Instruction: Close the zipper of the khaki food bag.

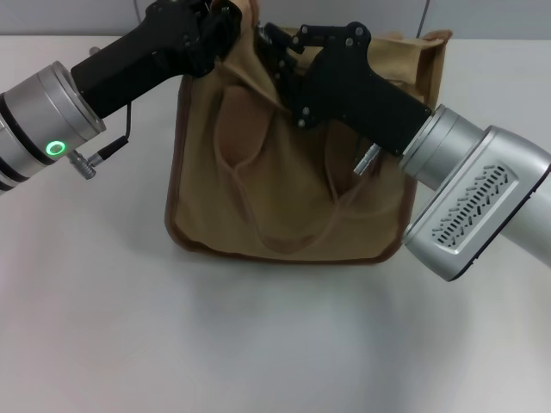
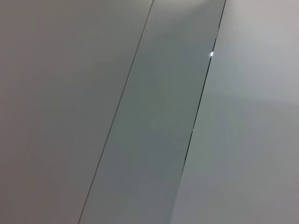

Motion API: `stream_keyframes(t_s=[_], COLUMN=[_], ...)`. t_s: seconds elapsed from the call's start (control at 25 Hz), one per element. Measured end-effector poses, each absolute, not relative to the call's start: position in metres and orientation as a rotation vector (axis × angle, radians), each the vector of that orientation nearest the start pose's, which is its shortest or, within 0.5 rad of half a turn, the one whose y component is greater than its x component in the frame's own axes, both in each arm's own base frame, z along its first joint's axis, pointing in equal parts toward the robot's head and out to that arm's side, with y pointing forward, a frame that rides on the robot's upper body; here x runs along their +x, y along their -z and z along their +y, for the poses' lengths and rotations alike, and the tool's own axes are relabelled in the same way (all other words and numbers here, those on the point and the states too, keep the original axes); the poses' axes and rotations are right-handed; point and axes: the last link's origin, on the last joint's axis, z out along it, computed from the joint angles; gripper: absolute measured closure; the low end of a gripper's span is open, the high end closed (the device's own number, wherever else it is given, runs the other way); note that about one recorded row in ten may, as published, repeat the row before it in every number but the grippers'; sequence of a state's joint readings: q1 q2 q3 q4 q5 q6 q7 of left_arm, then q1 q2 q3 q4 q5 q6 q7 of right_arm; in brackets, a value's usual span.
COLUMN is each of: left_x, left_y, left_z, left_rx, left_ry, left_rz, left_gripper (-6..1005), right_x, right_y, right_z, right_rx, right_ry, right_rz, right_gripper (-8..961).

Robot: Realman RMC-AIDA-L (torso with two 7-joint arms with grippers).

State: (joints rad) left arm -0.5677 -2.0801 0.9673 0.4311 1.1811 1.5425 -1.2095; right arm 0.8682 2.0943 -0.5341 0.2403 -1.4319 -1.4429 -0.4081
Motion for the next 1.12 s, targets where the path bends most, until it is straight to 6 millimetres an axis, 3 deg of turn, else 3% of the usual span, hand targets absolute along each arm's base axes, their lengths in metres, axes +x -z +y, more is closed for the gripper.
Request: stream_keyframes(t_s=[0.16, 0.44, 0.8, 0.96, 1.12], left_x=[-0.200, -0.205, -0.239, -0.261, -0.270], left_y=[-0.005, -0.005, -0.024, -0.037, -0.042], left_z=[0.353, 0.352, 0.343, 0.337, 0.335], left_rx=[-2.326, -2.316, -2.165, -2.058, -2.019], left_ry=[1.434, 1.419, 1.393, 1.365, 1.350], left_rz=[-0.530, -0.543, -0.610, -0.653, -0.667], left_gripper=[942, 939, 936, 934, 933], right_x=[0.158, 0.163, 0.182, 0.198, 0.208], right_y=[0.089, 0.088, 0.084, 0.074, 0.069], right_z=[0.348, 0.347, 0.342, 0.341, 0.339], right_rx=[-2.021, -2.020, -2.012, -2.025, -2.033], right_ry=[-0.793, -0.780, -0.748, -0.772, -0.786], right_rz=[-0.634, -0.621, -0.556, -0.443, -0.375], right_gripper=[922, 952, 951, 951, 952])
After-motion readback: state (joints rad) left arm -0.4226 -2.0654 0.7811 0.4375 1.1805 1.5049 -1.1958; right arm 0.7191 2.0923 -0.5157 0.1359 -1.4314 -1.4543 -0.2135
